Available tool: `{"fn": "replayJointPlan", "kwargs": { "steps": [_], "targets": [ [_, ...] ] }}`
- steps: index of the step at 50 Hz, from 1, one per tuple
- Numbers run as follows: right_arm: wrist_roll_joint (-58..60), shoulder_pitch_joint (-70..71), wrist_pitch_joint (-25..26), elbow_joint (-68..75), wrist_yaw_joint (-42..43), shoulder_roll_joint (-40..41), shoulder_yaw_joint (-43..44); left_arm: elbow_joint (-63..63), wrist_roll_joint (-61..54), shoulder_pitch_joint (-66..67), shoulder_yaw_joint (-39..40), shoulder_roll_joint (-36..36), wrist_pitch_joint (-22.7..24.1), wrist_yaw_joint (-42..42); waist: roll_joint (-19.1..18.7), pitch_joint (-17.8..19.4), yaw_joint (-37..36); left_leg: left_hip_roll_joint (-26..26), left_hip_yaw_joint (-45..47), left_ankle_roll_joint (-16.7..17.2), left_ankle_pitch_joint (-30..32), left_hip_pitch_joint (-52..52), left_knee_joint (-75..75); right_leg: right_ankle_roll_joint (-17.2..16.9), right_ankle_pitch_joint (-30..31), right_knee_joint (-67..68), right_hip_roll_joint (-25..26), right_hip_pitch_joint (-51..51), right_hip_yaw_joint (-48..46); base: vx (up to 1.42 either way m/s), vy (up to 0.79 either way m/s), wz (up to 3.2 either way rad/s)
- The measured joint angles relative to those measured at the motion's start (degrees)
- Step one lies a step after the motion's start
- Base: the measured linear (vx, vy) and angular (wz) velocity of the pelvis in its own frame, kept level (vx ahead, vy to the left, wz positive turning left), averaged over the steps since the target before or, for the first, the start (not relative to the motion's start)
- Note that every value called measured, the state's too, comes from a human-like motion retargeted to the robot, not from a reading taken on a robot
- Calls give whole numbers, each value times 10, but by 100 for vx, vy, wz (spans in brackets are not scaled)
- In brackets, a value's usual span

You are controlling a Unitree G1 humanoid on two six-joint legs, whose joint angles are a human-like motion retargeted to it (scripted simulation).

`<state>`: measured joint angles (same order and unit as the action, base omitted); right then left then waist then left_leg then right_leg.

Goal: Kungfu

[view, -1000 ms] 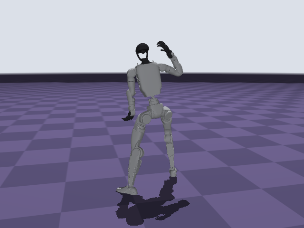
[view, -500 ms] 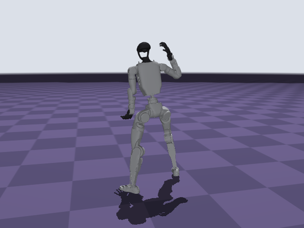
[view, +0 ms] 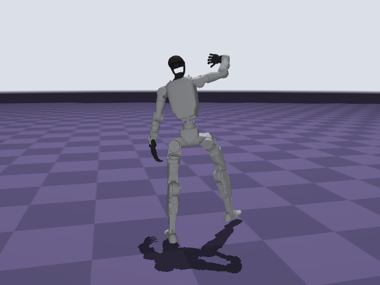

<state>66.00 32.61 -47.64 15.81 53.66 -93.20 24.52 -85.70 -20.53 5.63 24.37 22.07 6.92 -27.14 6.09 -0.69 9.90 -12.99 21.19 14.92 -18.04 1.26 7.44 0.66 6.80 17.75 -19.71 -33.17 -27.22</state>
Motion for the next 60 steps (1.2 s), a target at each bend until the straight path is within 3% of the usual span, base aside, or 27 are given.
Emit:
{"fn": "replayJointPlan", "kwargs": {
  "steps": [3,6,8,10,14,16,17,18,20,22,25,30,34,40,43,45,50,52,54,55,57,60],
  "targets": [
    [11,39,37,-4,-10,-5,-27,-1,94,-6,-28,17,7,12,-2,-14,15,6,11,1,6,2,0,-12,8,20,-20,-17,-52,-16,-22,-57],
    [10,90,27,-8,4,11,-65,-4,164,-22,-59,27,15,26,0,-24,27,15,26,1,26,-2,-9,-10,-1,68,-29,-68,-42,-21,-25,-67],
    [7,124,21,-15,1,23,-91,-6,197,-36,-80,28,18,34,-2,-29,39,20,43,1,49,-11,-15,4,-19,94,-41,-85,-62,-22,-30,-61],
    [15,159,21,-25,-6,32,-124,-8,228,-50,-98,26,17,41,-4,-40,56,20,55,1,83,-20,-19,39,-67,125,-45,-94,-70,-10,-45,-45],
    [40,199,13,-31,-4,54,-185,-1,284,-66,-132,19,17,48,-5,-67,59,-14,76,-6,193,-69,-9,61,-167,158,37,-87,-3,14,-75,-65],
    [46,218,6,-30,-3,68,-211,1,294,-84,-149,3,19,53,6,-67,46,-28,61,-44,257,-85,33,70,-182,144,64,-56,19,14,-66,-115],
    [49,229,2,-29,-3,75,-225,2,293,-96,-158,-7,21,56,19,-66,36,-26,46,-82,288,-84,67,74,-189,135,70,-35,30,12,-59,-150],
    [53,240,-1,-28,-2,83,-239,2,288,-109,-168,-17,25,59,35,-64,24,-17,25,-142,317,-78,112,75,-197,127,79,-13,49,19,-50,-165],
    [59,267,-5,-21,0,102,-273,2,270,-136,-193,-34,31,67,51,-59,-2,8,-43,-173,316,-55,195,77,-203,109,104,24,80,25,-41,-180],
    [65,293,-12,-13,3,119,-314,4,263,-161,-219,-54,40,81,56,-57,-33,87,-178,-144,283,-18,266,76,-198,78,130,70,102,29,-45,-190],
    [68,328,-18,-5,-1,144,-367,8,302,-211,-237,-73,53,105,72,-56,-63,150,-216,-103,204,35,348,75,-200,48,149,130,132,32,-34,-147],
    [74,389,-31,-10,-18,161,-446,49,396,-345,-255,-72,74,180,76,-53,-68,85,-152,-147,74,165,405,78,-205,0,182,221,146,37,-43,-63],
    [74,433,-32,-13,-26,185,-487,86,444,-484,-239,-69,85,275,66,-55,-89,94,-179,-110,70,235,318,89,-209,-34,233,283,171,40,-40,-107],
    [57,508,-12,-15,-39,248,-537,165,353,-691,-280,-36,54,338,25,-49,-129,68,-199,-63,104,283,107,105,-229,-47,308,375,258,52,-30,-168],
    [58,535,-1,-19,-37,277,-554,215,309,-785,-310,-11,-10,334,4,-47,-153,61,-226,-41,86,282,8,109,-241,-42,327,425,308,71,-21,-186],
    [65,546,9,-19,-29,291,-561,247,297,-841,-331,1,-50,321,-7,-48,-174,62,-266,-10,81,275,-28,107,-246,-35,330,455,332,81,-14,-188],
    [97,553,57,-15,-10,326,-568,318,298,-947,-374,5,-136,294,-20,-53,-208,106,-330,1,66,223,39,79,-257,20,304,511,399,92,-8,-189],
    [120,546,91,-19,0,347,-555,343,309,-968,-387,10,-152,282,-39,-68,-216,82,-304,1,152,198,48,58,-239,44,305,519,431,93,-9,-224],
    [143,526,146,-27,23,370,-533,385,341,-971,-398,20,-169,252,-38,-97,-200,78,-275,-9,186,231,117,14,-212,68,280,494,440,68,-4,-225],
    [146,514,181,-28,40,383,-528,412,362,-965,-404,28,-177,227,-26,-109,-213,83,-244,-24,178,242,148,-15,-206,100,251,472,460,59,-2,-281],
    [146,492,214,-30,84,407,-513,465,398,-959,-419,50,-194,189,-45,-111,-195,58,-194,-53,143,228,178,-64,-166,112,227,455,435,54,-6,-228],
    [138,457,247,-32,126,455,-477,524,473,-937,-444,72,-190,185,-68,-108,-168,4,-106,-78,98,191,197,-112,-98,126,182,414,361,20,-10,-277]
  ]
}}
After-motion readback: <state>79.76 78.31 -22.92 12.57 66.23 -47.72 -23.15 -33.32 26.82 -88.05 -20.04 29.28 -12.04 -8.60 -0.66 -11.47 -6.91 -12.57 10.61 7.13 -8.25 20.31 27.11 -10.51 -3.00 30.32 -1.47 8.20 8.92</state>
